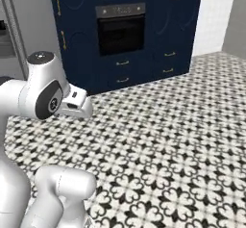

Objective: Navigate to the fridge.

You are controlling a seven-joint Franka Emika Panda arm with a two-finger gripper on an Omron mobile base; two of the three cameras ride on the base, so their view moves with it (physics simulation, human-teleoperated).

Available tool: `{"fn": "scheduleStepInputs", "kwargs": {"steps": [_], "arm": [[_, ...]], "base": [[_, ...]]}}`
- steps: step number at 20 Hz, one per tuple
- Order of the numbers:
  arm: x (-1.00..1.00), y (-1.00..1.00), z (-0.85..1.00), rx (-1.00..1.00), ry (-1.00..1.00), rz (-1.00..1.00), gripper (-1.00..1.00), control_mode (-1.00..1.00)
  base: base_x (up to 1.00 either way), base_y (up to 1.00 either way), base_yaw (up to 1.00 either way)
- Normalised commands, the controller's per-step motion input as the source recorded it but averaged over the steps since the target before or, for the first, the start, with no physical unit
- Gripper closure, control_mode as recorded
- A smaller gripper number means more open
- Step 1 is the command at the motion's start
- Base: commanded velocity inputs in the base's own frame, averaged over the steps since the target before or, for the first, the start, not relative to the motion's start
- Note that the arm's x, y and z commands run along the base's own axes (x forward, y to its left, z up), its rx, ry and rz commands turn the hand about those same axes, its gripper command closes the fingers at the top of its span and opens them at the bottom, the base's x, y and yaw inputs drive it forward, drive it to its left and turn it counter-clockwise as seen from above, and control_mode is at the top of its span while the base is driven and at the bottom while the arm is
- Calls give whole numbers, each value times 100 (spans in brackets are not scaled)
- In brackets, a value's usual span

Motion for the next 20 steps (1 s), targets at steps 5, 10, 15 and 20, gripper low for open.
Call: {"fn": "scheduleStepInputs", "kwargs": {"steps": [5,10,15,20], "arm": [[0,0,0,0,0,0,-100,100],[0,0,0,0,0,0,-100,100],[0,0,0,0,0,0,-100,100],[0,0,0,0,0,0,-100,100]], "base": [[100,0,72],[100,0,62],[100,0,27],[100,18,12]]}}
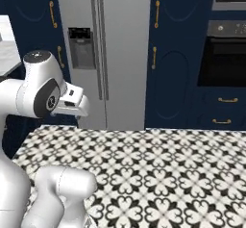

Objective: Navigate to the fridge.

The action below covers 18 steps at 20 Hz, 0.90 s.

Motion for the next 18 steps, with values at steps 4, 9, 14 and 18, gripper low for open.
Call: {"fn": "scheduleStepInputs", "kwargs": {"steps": [4,9,14,18], "arm": [[0,0,0,0,0,0,-100,100],[0,0,0,0,0,0,-100,100],[0,0,0,0,0,0,-100,100],[0,0,0,0,0,0,-100,100]], "base": [[100,15,8],[100,1,1],[100,10,0],[100,26,1]]}}
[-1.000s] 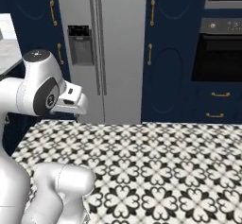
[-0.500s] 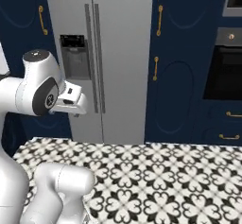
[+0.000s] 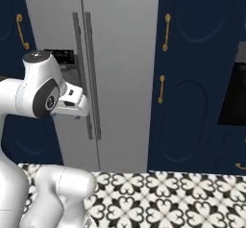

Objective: Navigate to the fridge.

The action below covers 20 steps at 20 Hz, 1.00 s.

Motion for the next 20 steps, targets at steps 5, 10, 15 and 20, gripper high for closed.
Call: {"fn": "scheduleStepInputs", "kwargs": {"steps": [5,10,15,20], "arm": [[0,0,0,0,0,0,-100,100],[0,0,0,0,0,0,-100,100],[0,0,0,0,0,0,-100,100],[0,0,0,0,0,0,-100,100]], "base": [[100,51,1],[100,51,3],[100,5,1],[100,0,0]]}}
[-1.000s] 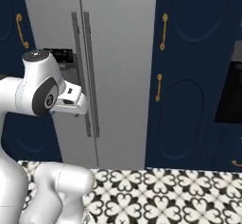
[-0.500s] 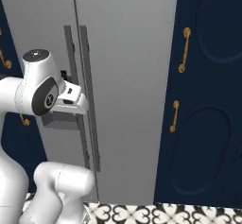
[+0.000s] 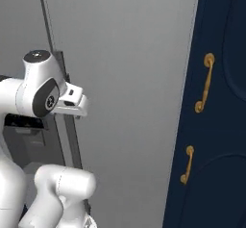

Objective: Navigate to the fridge.

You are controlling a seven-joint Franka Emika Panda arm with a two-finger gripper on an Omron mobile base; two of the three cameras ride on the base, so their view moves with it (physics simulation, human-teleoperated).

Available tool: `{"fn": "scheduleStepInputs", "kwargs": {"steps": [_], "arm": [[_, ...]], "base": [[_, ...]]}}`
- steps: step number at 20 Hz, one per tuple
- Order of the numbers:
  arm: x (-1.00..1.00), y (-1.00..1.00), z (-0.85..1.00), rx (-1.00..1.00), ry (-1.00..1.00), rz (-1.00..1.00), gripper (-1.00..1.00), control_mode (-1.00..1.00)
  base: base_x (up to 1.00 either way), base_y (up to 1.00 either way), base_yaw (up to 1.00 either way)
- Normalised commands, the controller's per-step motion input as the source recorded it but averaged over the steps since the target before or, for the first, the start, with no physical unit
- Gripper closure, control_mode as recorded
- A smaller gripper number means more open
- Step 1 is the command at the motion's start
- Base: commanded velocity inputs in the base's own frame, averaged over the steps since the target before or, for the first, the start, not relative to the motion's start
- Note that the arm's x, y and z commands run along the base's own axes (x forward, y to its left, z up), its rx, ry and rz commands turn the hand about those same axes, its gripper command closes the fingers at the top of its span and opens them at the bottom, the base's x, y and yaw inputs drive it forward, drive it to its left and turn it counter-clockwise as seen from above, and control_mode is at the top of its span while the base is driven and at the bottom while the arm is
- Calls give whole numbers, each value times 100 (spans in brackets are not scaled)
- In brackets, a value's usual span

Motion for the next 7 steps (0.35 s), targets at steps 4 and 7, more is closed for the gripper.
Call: {"fn": "scheduleStepInputs", "kwargs": {"steps": [4,7], "arm": [[0,0,0,0,0,0,-100,100],[0,0,0,0,0,0,-100,100]], "base": [[100,0,5],[100,0,10]]}}
